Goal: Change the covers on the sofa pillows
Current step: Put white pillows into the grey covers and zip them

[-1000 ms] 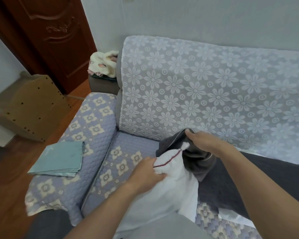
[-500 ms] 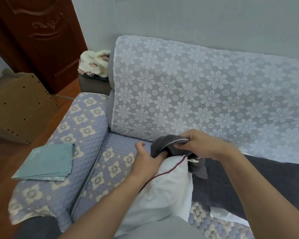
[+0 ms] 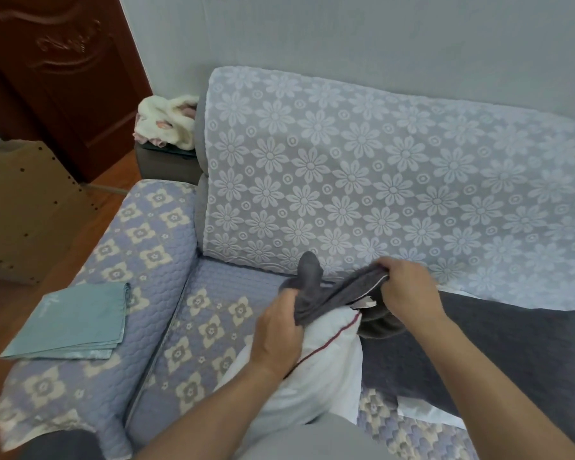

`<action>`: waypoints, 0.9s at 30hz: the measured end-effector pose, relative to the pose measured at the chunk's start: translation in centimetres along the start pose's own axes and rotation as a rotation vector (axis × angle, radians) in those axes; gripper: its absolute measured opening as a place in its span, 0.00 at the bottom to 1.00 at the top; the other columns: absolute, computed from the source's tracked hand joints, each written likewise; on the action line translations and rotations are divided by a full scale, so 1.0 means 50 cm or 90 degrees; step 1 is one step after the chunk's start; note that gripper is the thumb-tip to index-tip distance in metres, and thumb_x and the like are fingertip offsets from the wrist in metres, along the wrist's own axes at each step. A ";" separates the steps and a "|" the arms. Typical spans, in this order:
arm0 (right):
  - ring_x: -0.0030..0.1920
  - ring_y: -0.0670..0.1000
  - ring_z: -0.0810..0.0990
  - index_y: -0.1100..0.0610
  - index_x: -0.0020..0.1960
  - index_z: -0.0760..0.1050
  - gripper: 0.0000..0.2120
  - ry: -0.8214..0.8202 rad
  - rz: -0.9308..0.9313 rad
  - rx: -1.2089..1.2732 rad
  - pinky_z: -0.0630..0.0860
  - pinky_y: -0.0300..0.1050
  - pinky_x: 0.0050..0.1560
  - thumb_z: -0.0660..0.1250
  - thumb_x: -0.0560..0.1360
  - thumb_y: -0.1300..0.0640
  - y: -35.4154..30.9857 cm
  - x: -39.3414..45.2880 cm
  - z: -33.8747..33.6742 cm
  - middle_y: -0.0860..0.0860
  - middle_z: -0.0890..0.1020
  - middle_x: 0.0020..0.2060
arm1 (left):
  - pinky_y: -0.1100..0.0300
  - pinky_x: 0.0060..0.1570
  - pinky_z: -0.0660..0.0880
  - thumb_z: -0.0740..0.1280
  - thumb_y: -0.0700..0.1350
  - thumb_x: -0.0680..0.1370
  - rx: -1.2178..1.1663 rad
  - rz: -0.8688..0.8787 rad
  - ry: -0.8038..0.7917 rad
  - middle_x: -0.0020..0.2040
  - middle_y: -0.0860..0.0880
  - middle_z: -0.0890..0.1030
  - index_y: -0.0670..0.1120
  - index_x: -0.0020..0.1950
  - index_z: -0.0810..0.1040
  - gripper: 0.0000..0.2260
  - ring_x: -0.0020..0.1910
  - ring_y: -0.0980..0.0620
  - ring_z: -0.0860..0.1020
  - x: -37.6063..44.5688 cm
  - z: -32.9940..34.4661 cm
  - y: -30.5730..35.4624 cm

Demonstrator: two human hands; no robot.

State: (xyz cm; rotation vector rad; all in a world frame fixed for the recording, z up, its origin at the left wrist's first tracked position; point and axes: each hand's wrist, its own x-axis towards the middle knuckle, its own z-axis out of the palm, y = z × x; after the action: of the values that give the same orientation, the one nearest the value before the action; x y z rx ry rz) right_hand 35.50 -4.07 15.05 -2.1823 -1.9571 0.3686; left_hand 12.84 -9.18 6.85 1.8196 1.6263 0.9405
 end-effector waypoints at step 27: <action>0.46 0.40 0.80 0.47 0.51 0.79 0.21 0.148 0.047 0.495 0.77 0.42 0.52 0.58 0.74 0.71 -0.055 -0.018 0.000 0.42 0.83 0.42 | 0.50 0.42 0.75 0.67 0.65 0.74 0.092 -0.055 -0.137 0.48 0.50 0.81 0.53 0.52 0.69 0.19 0.45 0.44 0.78 0.020 0.024 0.048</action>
State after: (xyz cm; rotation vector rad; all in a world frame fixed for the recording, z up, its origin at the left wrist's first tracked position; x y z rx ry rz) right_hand 32.82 -4.67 15.91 -1.6868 -1.2996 0.7073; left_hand 15.34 -8.47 8.10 1.8575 1.6581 0.5803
